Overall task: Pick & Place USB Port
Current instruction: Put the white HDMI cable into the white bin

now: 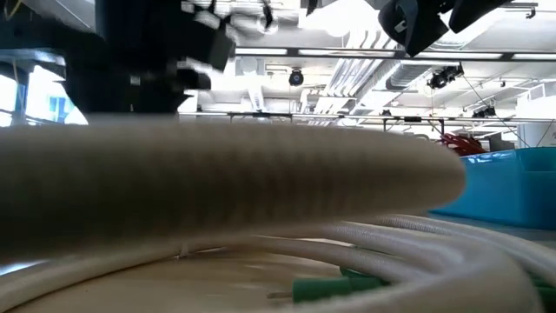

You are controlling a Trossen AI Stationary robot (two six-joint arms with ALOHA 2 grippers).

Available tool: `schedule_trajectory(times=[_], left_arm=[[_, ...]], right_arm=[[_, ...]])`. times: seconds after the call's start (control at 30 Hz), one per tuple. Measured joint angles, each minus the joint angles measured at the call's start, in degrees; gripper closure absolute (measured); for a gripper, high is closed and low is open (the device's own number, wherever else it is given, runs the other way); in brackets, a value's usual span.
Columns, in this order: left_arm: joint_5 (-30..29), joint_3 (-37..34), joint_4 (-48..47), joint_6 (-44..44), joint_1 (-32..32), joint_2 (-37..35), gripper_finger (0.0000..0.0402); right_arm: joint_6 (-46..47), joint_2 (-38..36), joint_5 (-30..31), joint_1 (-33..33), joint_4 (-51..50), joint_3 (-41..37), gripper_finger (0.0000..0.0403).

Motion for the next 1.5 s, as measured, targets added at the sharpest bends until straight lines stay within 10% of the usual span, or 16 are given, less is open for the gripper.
schedule_trajectory(times=[0.57, 0.8, 1.23, 1.5], left_arm=[[9.06, -10.76, 15.14, 6.77, 3.14, -0.12, 0.0221], [5.65, -12.9, 17.33, 6.73, 2.73, -0.45, 0.0344], [-18.5, -11.13, 20.6, 3.29, 1.52, -0.4, 0.0366], [-27.92, -3.43, 21.7, 7.97, -2.0, -2.94, 0.0366]], right_arm=[[-0.11, 0.0, 0.26, 0.89, 0.68, 0.0, 0.0198], [-0.17, -0.02, 0.2, 0.89, 1.33, 0.0, 0.0199], [-2.41, -0.02, -2.77, 1.11, 1.5, 0.0, 0.0199], [-13.44, -0.02, 7.8, 6.06, 5.34, 0.0, 0.0199]])
